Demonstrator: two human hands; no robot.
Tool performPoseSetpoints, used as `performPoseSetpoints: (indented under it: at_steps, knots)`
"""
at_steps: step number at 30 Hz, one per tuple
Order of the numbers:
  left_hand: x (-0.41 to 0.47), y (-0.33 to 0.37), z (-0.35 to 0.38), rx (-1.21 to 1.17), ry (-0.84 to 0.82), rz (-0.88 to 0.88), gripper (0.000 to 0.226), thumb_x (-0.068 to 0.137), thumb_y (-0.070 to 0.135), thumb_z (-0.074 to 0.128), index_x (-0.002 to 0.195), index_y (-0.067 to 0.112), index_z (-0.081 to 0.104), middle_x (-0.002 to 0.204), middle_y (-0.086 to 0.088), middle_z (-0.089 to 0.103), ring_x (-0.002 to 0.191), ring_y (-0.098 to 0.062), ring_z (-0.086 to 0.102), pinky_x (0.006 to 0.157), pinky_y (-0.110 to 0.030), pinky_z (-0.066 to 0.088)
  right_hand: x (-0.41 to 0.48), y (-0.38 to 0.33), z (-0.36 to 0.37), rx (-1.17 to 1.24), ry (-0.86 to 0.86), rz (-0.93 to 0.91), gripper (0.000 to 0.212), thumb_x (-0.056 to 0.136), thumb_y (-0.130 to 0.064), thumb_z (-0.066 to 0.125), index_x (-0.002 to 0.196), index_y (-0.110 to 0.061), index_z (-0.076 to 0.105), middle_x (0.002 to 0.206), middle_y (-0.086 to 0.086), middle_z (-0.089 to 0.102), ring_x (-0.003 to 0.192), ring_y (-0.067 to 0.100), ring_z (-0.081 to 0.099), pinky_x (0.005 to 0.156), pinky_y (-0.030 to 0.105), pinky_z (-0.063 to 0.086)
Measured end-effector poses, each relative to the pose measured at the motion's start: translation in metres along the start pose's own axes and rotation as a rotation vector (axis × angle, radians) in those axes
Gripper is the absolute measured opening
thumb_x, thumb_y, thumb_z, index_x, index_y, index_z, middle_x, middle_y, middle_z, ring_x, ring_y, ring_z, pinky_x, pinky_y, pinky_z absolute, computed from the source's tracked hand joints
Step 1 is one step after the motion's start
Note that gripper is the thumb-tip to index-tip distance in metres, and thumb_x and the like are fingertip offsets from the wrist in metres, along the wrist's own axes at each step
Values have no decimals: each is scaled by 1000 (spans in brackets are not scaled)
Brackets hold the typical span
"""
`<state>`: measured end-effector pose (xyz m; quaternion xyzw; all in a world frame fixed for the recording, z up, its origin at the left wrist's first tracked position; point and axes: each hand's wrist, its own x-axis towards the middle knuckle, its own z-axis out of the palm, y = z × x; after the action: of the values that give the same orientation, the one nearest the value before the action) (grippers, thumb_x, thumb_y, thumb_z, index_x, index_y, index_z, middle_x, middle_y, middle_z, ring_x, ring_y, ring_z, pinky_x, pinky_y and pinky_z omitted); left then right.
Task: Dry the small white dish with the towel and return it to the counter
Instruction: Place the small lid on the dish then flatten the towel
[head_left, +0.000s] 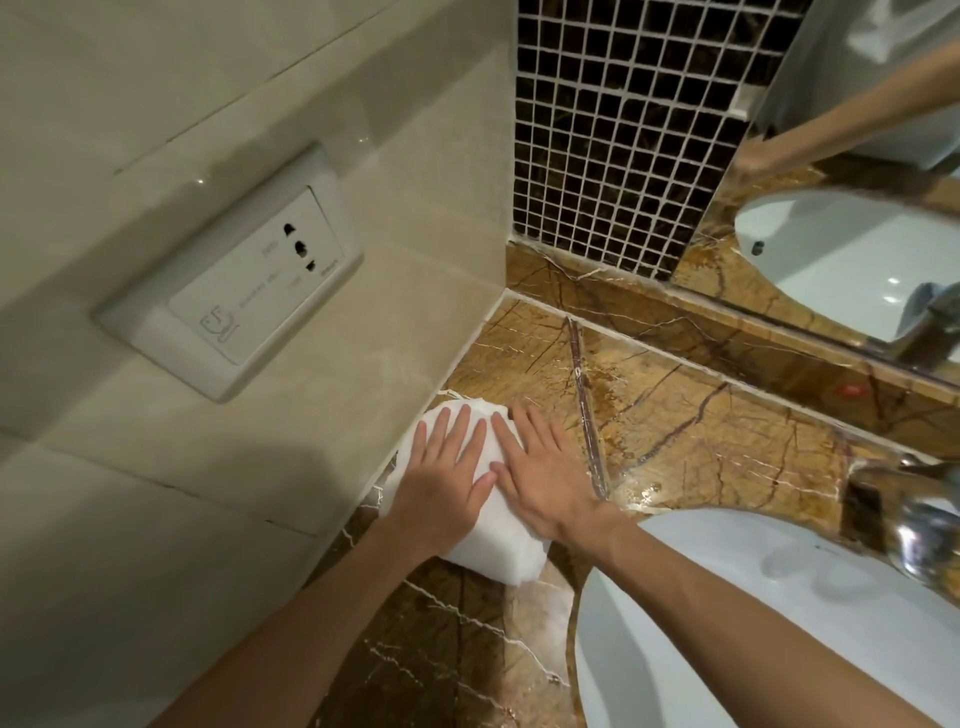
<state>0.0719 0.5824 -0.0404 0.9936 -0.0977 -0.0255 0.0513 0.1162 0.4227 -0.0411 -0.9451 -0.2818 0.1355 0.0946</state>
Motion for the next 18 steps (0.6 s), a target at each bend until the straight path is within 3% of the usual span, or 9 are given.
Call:
performPoseSetpoints:
  at_steps: [6, 11, 18]
  knots:
    - [-10, -14, 10, 113, -72, -5, 62, 98, 45, 14, 146, 9, 27, 150, -18, 36, 139, -36, 33, 112, -54, 25, -1, -16, 11, 18, -38, 31, 63, 101, -48, 9, 152, -18, -12, 161, 16, -11, 147, 32, -17, 117, 44, -13]
    - [-21, -24, 5, 191, -98, 4, 62, 95, 43, 18, 146, 9, 27, 152, -18, 32, 140, -36, 29, 112, -55, 24, -5, -27, 11, 52, -34, 4, 62, 101, -48, 9, 151, -19, -13, 160, 15, -14, 146, 31, -20, 115, 42, -16]
    - [-40, -1, 2, 117, -107, -37, 61, 91, 44, 27, 142, 12, 37, 147, -20, 40, 133, -40, 41, 106, -59, 35, -32, -16, 2, -117, 87, -180, 55, 103, -34, 17, 153, -12, 14, 161, 20, 8, 149, 35, 2, 116, 50, -12]
